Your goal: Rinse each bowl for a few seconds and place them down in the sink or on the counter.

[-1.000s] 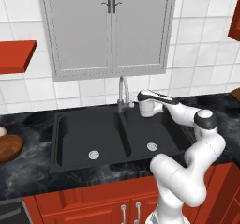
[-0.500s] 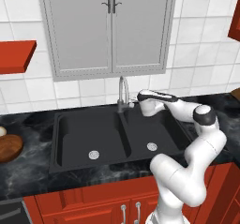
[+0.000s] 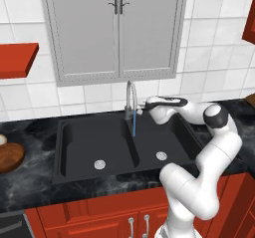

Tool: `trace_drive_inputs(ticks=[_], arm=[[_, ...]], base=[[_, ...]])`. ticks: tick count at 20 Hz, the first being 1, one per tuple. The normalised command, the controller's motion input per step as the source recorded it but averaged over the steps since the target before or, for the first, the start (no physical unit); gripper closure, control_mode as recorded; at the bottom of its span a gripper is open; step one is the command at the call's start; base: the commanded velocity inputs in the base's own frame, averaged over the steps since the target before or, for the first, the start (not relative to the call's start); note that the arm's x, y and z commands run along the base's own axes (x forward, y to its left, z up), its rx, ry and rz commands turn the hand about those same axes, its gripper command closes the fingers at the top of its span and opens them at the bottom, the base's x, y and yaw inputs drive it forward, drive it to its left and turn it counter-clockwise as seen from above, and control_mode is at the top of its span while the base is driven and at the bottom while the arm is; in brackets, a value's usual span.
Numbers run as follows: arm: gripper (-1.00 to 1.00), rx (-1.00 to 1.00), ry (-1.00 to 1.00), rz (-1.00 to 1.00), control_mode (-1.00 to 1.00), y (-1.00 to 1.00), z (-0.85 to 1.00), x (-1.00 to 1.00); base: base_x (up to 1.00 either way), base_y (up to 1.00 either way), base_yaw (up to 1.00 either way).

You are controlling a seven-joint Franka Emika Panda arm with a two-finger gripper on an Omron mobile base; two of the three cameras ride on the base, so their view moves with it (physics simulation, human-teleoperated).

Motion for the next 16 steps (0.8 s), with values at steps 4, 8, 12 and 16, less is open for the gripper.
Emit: trace_drive_inputs(ticks=[4, 8, 12, 16], arm=[[1.00, 0.01, 0.05, 0.01, -1.00, -0.33, -0.29, -0.35], [1.00, 0.08, 0.00, 0.00, -1.00, -0.45, 0.48, 0.00], [-1.00, 0.08, 0.00, 0.00, -1.00, -0.36, 0.57, 0.00], [-1.00, 0.06, 0.01, -0.01, -1.00, -0.24, 0.45, -0.12]], base=[[0.00, 0.00, 0.00], [0.00, 0.00, 0.00], [0.00, 0.00, 0.00], [0.00, 0.00, 0.00]])
